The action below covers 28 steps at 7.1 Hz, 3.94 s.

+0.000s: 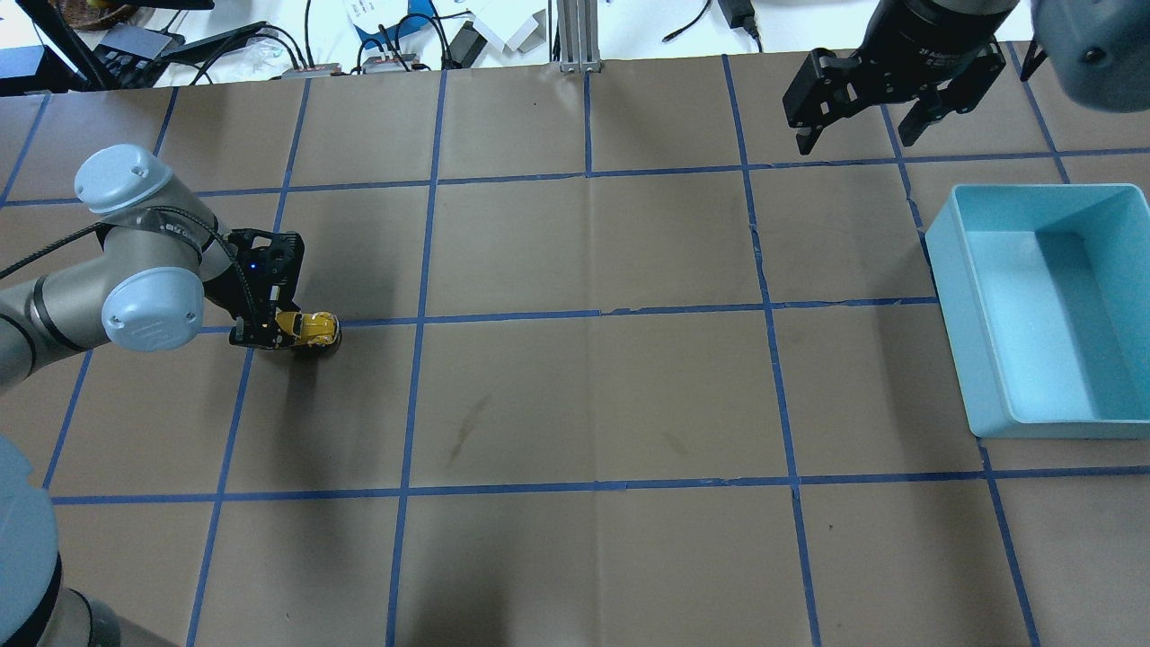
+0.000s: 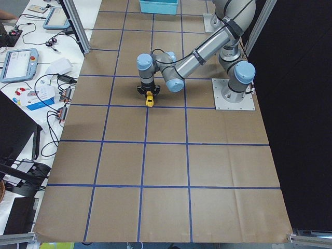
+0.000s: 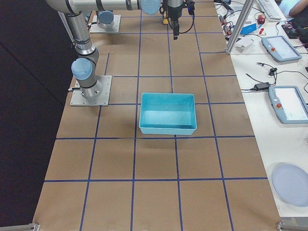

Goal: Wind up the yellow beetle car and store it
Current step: 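Keep dragging the car backward along the table with the left gripper, then open the left gripper to release the car and raise the left arm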

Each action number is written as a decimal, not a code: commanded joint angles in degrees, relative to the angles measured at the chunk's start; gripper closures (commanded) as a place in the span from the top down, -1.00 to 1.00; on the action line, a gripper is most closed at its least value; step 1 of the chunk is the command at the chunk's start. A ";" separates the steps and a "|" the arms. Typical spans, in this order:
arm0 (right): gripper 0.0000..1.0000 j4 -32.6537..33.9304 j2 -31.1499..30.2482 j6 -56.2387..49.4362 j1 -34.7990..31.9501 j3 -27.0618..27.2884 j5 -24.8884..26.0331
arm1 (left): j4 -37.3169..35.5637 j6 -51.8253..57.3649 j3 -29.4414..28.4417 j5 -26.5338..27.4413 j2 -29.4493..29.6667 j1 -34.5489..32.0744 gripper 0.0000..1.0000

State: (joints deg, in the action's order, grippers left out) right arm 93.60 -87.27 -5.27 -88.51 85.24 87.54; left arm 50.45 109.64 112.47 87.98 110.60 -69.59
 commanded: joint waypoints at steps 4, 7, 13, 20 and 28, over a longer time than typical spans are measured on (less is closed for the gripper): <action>1.00 0.09 -0.27 2.01 -0.26 0.10 -0.53 | 0.09 2.77 0.74 -0.18 -0.47 1.03 -0.47; 1.00 1.31 -0.27 7.81 -2.98 0.19 0.26 | 0.09 2.77 0.74 -0.27 -0.56 2.27 -0.47; 1.00 1.41 0.08 9.32 -3.69 0.36 0.18 | 0.27 2.95 0.82 -0.27 -0.56 3.59 -0.47; 1.00 2.20 0.08 5.36 -3.69 0.36 0.44 | 0.27 3.64 0.82 -0.09 -0.65 4.56 -0.47; 1.00 2.11 0.08 4.39 -3.78 0.36 3.25 | 0.36 4.44 0.65 0.35 -1.09 4.64 1.00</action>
State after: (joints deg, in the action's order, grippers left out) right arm 95.68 -87.19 -0.76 -92.24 85.60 90.79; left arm 50.80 114.09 113.17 88.32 109.64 -64.93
